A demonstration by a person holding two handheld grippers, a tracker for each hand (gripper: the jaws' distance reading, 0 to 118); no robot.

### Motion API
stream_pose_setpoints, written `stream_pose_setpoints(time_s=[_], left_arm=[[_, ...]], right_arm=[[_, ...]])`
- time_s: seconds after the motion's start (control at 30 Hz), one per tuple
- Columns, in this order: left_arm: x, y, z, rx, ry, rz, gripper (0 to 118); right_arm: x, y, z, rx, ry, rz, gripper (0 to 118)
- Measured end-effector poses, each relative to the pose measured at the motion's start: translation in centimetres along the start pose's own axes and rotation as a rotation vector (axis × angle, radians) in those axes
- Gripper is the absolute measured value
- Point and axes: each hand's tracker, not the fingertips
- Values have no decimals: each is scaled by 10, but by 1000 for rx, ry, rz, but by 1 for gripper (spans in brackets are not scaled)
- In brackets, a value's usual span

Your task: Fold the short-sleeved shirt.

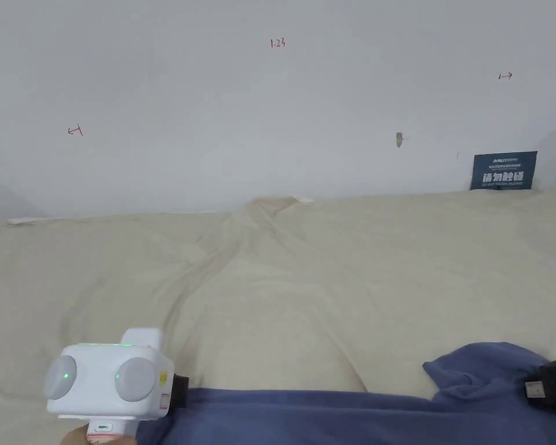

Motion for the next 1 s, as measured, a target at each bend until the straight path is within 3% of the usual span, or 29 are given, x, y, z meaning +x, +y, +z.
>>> stream_pose_setpoints(time_s=[0.17, 0.4, 0.6, 0.73, 0.9, 1.0], left_arm=[[0, 8, 27, 31, -1, -25, 3], [-19, 28, 134, 214, -20, -10, 3], [-46, 44, 242, 408, 49, 27, 3], [-61, 52, 310, 494, 69, 47, 3], [-69, 58, 380, 613, 97, 76, 3], [-75, 63, 407, 647, 103, 87, 3]], right_arm=[[-9, 5, 18, 30, 15, -18, 1], [-25, 27, 91, 176, 53, -37, 1], [-49, 46, 180, 324, 77, 20, 1], [-62, 63, 242, 410, 111, 14, 1], [-88, 83, 304, 500, 98, 85, 1], [-93, 96, 331, 544, 117, 66, 1]])
